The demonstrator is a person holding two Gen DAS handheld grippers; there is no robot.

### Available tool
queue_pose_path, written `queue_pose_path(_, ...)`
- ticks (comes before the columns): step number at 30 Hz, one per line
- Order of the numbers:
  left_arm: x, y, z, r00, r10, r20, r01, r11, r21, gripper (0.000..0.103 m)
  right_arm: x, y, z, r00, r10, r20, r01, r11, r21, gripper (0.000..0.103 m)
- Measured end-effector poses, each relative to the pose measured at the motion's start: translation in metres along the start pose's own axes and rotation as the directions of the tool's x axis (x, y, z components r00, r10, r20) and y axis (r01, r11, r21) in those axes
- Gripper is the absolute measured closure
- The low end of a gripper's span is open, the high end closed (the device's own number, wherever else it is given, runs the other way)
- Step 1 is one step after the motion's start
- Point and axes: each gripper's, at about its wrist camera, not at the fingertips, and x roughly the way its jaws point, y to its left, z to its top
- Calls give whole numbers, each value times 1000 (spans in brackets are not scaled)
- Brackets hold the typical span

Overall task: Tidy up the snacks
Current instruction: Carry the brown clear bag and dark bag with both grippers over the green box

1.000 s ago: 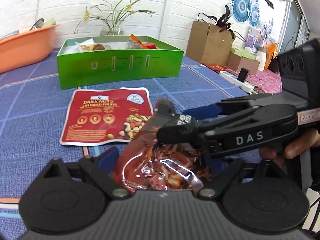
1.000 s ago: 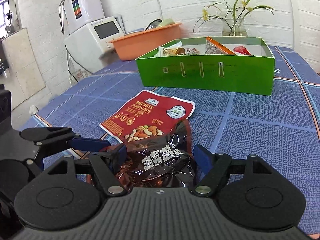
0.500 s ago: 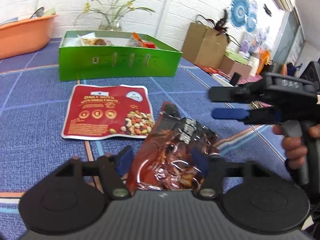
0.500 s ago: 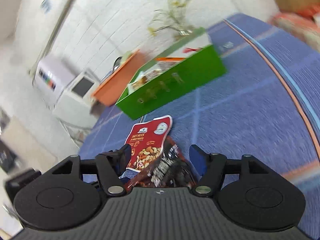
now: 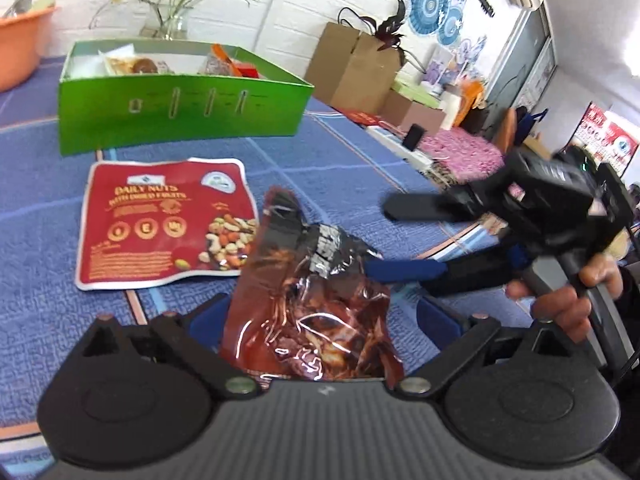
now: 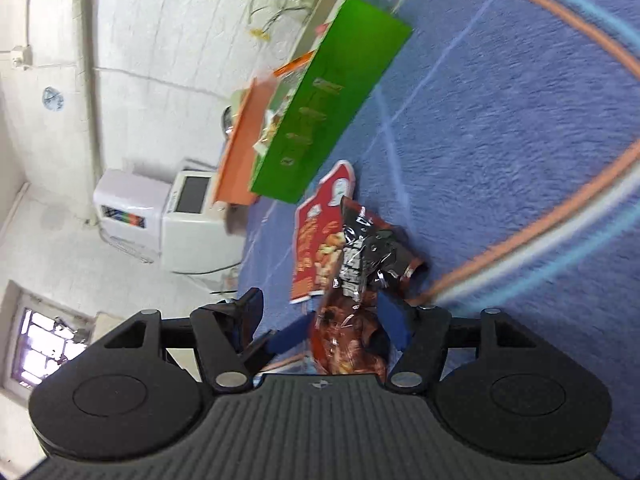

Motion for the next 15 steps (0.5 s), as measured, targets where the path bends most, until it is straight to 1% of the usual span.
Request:
queue_pose_path(1, -1, -4, -2, 1000, 16, 4, -16, 1000, 17, 7, 1, 2, 3, 1000, -4, 5, 4, 1000, -31, 2)
queue_pose_path(2, -2, -5, -3, 1000, 23, 10, -23, 1000, 18, 8, 2, 5, 6, 1000, -17, 9, 18, 998, -64, 21)
queue_pose_path(3, -3, -5, -4, 1000, 26, 17, -26, 1000, 7, 11, 3, 10, 7, 999, -39, 19, 41, 993, -107, 32)
queue_pose_path(4, -4, -4, -5, 999, 24, 21, -24, 1000, -3, 16, 3, 15, 7, 996, -84, 36, 89, 983, -163, 48)
queue_pose_path(5, -5, -2, -5, 999, 28, 26, -28, 999, -17, 26, 4, 20, 6, 992, -116, 53, 125, 968, -219, 60)
queue_pose_path(6, -7, 1, -6, 999, 28, 32, -27, 999, -34, 32, 4, 24, 5, 988, -135, 68, 149, 951, -273, 65)
queue_pose_path(7, -9, 4, -7, 999, 22, 36, -20, 999, -48, 34, 3, 27, 3, 985, -153, 76, 169, 931, -325, 69)
queue_pose_path(9, -12, 10, -8, 999, 21, 47, -18, 997, -76, 45, 2, 32, 1, 983, -167, 81, 186, 908, -375, 70)
queue_pose_path(10, -14, 13, -9, 998, 20, 51, -15, 996, -87, 48, -1, 30, 0, 981, -175, 80, 192, 905, -380, 71)
queue_pose_path(11, -14, 14, -10, 998, 19, 54, -14, 995, -95, 52, -4, 27, 0, 980, -179, 86, 199, 906, -374, 66)
queue_pose_path(12, -15, 16, -10, 998, 19, 56, -14, 995, -98, 55, -8, 27, -1, 978, -184, 99, 207, 906, -369, 64)
queue_pose_path(14, -16, 18, -11, 998, 20, 59, -14, 995, -101, 57, -14, 29, -3, 970, -210, 125, 242, 898, -368, 61)
queue_pose_path(15, -17, 18, -11, 998, 20, 59, -14, 995, -96, 58, -17, 28, -4, 969, -217, 120, 247, 897, -366, 60)
